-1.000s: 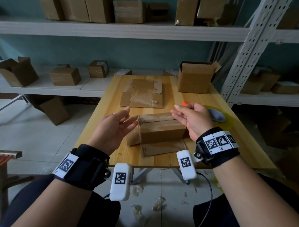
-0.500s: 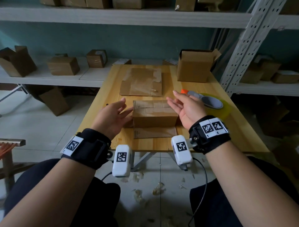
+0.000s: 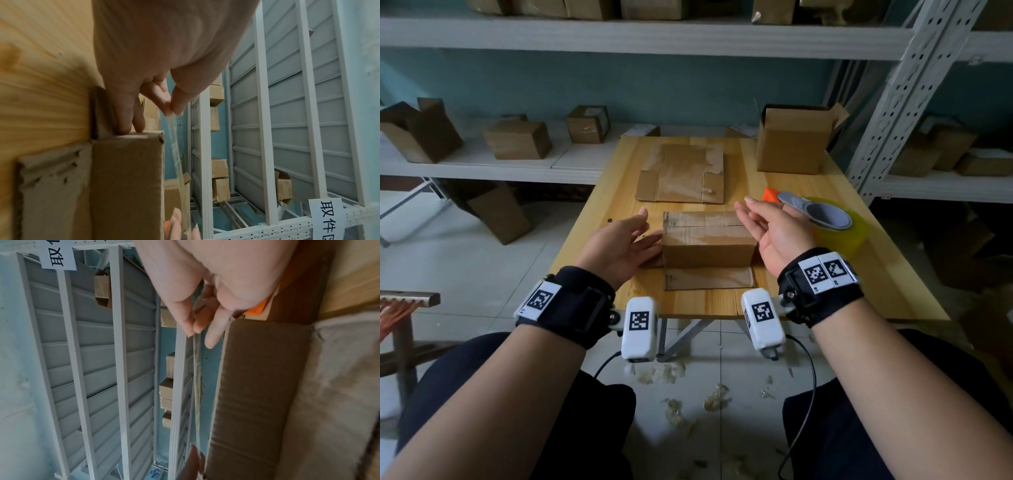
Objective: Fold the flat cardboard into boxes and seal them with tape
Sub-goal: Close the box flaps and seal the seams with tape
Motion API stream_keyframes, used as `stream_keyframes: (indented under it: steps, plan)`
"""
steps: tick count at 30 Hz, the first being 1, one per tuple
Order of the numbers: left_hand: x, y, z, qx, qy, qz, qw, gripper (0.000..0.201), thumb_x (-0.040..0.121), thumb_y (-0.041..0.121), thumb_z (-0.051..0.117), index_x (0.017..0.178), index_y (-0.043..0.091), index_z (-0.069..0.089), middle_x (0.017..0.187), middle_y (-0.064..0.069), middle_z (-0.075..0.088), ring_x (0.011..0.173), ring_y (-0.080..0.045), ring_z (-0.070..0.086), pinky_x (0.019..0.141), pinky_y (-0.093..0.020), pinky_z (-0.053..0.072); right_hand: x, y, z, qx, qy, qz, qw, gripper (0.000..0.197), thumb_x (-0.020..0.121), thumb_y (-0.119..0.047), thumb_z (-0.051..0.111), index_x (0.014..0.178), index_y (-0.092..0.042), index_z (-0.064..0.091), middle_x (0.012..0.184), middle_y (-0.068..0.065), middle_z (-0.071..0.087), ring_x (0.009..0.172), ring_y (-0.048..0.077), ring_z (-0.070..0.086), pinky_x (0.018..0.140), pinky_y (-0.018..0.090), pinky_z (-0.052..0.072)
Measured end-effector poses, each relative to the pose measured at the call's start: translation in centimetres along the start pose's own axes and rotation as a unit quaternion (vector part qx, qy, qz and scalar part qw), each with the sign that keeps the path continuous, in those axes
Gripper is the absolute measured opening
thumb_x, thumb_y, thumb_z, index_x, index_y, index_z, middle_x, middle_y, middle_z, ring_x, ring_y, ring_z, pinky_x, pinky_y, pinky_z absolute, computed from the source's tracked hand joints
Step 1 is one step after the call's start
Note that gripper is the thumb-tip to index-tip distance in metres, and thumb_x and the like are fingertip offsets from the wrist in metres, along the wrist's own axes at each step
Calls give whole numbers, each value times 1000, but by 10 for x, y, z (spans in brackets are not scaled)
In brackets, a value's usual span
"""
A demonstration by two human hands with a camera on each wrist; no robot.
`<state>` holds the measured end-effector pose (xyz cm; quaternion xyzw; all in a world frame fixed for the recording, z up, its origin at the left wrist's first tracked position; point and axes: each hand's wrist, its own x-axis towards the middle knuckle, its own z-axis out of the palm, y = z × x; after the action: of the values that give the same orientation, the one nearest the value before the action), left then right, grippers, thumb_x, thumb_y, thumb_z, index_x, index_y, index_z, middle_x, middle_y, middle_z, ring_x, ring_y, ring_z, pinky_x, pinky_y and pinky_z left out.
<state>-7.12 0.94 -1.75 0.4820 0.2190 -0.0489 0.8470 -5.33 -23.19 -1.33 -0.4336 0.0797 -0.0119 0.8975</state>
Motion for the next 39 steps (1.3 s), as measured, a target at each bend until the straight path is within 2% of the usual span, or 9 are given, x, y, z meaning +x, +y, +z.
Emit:
stream_keyframes:
  steps: [4, 7, 10, 18, 24, 30, 32, 35, 39]
  plan:
    - [0, 0, 1, 19, 7, 13, 1000, 19, 102, 21, 70, 114, 8, 62, 104, -6, 64, 73, -19, 81, 67, -34, 64, -4, -1, 3, 24, 11, 12, 1000, 21, 92, 9, 71, 87, -6, 57, 65, 7, 66, 92, 26, 79, 98, 45, 61]
    - [0, 0, 2, 41, 24, 22, 999, 20, 101, 22, 72, 114, 9, 64, 108, -5, 66, 77, -17, 79, 56, -27, 61, -8, -1, 5, 40, 10, 24, 999, 19, 92, 9, 70, 85, -4, 59, 66, 8, 68, 89, 25, 79, 100, 45, 60]
    - [0, -1, 3, 55, 50, 29, 997, 29, 99, 25, 75, 120, 9, 64, 111, -6, 73, 77, -14, 80, 59, -25, 61, -10, -1, 5, 39, 8, 22, 999, 17, 92, 10, 69, 85, -4, 60, 66, 7, 70, 92, 26, 79, 103, 44, 58]
    - [2, -3, 10, 93, 88, 58, 990, 23, 98, 29, 77, 107, 14, 61, 105, -6, 74, 87, -15, 76, 55, -25, 60, -9, 0, 4, 53, 12, 22, 998, 16, 92, 11, 69, 89, -3, 62, 75, 11, 74, 98, 29, 79, 101, 43, 59]
    - [1, -6, 8, 144, 99, 79, 981, 18, 97, 27, 77, 98, 13, 67, 95, -7, 75, 86, -18, 77, 63, -27, 64, -7, 2, 3, 42, 5, 24, 999, 17, 93, 9, 68, 84, -3, 61, 77, 11, 74, 106, 30, 76, 106, 43, 56]
    - [4, -21, 8, 365, 127, 208, 899, 27, 101, 37, 72, 91, 12, 72, 86, -11, 75, 82, -30, 74, 77, -50, 67, -8, 4, 4, 11, 6, 5, 1000, 24, 94, 10, 66, 76, -4, 59, 72, 9, 74, 104, 29, 77, 107, 41, 56]
    - [5, -20, 8, 384, 130, 214, 889, 26, 101, 39, 71, 91, 15, 71, 86, -8, 74, 83, -29, 73, 79, -52, 66, -8, 5, 4, 9, 8, 1, 1000, 25, 95, 10, 65, 74, -4, 58, 72, 9, 75, 102, 27, 78, 110, 41, 53]
    - [7, -17, 9, 397, 135, 204, 885, 24, 99, 42, 72, 97, 18, 69, 96, -7, 73, 91, -29, 73, 82, -52, 65, -6, 7, 3, 6, 11, 4, 1000, 26, 95, 9, 65, 74, -4, 57, 74, 9, 76, 104, 26, 77, 117, 42, 46]
    - [6, -16, 7, 416, 136, 190, 879, 56, 100, 29, 71, 151, 21, 48, 119, -6, 65, 108, -27, 68, 95, -48, 61, -3, 9, 1, 12, 20, 10, 1000, 20, 94, 9, 67, 83, -5, 58, 80, 12, 77, 112, 28, 75, 123, 43, 37]
